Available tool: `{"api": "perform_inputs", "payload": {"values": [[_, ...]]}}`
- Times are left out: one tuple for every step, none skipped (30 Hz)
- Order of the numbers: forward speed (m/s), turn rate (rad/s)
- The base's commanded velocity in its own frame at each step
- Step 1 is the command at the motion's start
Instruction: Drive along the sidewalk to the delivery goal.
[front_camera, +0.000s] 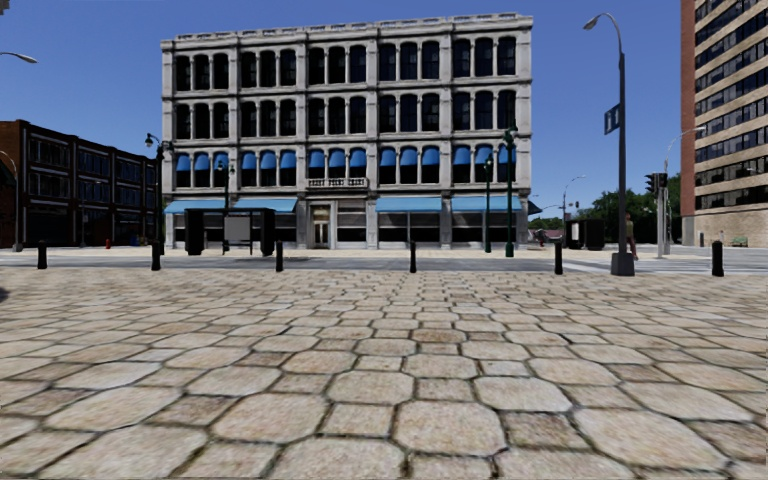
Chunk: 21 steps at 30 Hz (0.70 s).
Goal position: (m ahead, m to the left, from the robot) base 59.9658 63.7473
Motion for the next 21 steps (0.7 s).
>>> {"api": "perform_inputs", "payload": {"values": [[2.00, 0.00], [2.00, 0.00], [2.00, 0.00], [2.00, 0.00], [2.00, 0.00], [2.00, 0.00], [2.00, 0.00], [2.00, 0.00], [2.00, 0.00], [2.00, 0.00], [2.00, 0.00], [2.00, 0.00], [2.00, 0.00], [2.00, 0.00], [2.00, 0.00], [2.00, 0.00], [2.00, 0.00], [2.00, 0.00], [2.00, 0.00], [2.00, 0.00], [2.00, 0.00]]}}
